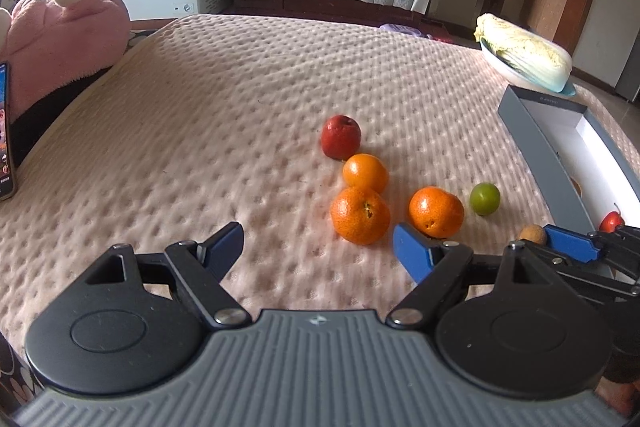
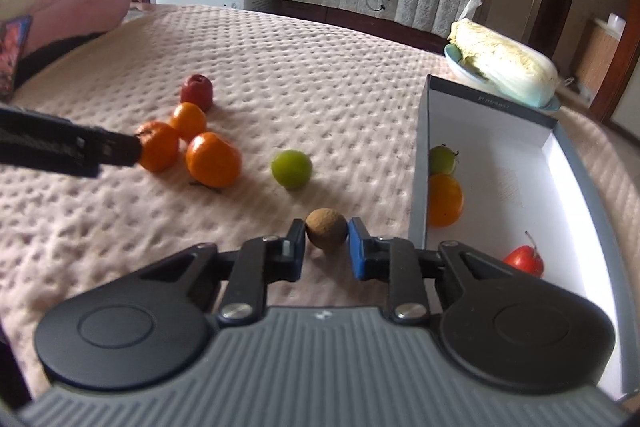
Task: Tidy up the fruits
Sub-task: 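Grasp a brown kiwi with the right tool while the left tool grasps an orange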
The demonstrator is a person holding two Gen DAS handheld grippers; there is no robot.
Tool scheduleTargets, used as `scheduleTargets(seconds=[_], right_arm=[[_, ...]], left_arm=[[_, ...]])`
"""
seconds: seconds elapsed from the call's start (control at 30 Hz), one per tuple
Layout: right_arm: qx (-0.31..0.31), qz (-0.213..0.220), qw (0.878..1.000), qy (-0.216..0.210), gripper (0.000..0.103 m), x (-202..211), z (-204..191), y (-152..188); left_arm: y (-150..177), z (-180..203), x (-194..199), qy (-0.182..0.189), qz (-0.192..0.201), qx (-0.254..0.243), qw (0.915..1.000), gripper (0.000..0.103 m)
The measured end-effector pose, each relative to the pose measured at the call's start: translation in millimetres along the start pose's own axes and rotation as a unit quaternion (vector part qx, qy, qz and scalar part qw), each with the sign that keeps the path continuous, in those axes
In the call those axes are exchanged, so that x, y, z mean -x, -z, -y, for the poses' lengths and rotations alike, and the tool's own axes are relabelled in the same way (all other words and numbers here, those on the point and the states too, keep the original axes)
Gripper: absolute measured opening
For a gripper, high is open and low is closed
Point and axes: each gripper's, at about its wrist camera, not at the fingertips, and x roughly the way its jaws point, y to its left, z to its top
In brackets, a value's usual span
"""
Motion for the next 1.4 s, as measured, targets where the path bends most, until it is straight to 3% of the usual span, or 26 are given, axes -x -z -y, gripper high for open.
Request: scheduleTargets(seconds=[0.13,0.37,0.77,0.9,1.07,1.13,1.4], right_arm=[[0.009,-0.002,1.0,-0.005,0.027,1.6,-1.5,2.4],[-0.023,0.025,0.998,-0.052,0.027,22.1,3.4,-4.7],[-0.032,0.036,0.996,-0.076,0.027,33.8,10.3,-7.4],[-0.031,0.04,0.995,-0.081,0.027,36.4,11.1,-8.3],[-0.036,0.046,0.994,-0.088,0.027,39.5,12.4,-10.2],[-0.038,0.047,0.994,-0.09,0.027,39.8,12.1,-10.2],[-0.043,0.059,0.992,-0.106,0.027,43.8,14.3,-10.6]], left_arm=[[0.9,5.2,-8.3,-0.004,-0.013,-0.012,0.9998,0.085],[1.7,11.2,-18.9,-0.01,-0.019,-0.031,0.9993,0.085],[-3.4,19.6,-41.9,-0.012,-0.013,-0.045,0.9988,0.083],[-6.4,20.0,-41.8,0.001,-0.007,-0.04,0.9992,0.064],[-6.1,22.7,-41.5,0.005,-0.002,-0.043,0.999,0.057],[-6.2,22.5,-40.0,0.01,0.001,-0.042,0.999,0.043],[-8.7,9.5,-29.8,0.005,0.005,-0.015,0.9999,0.04]])
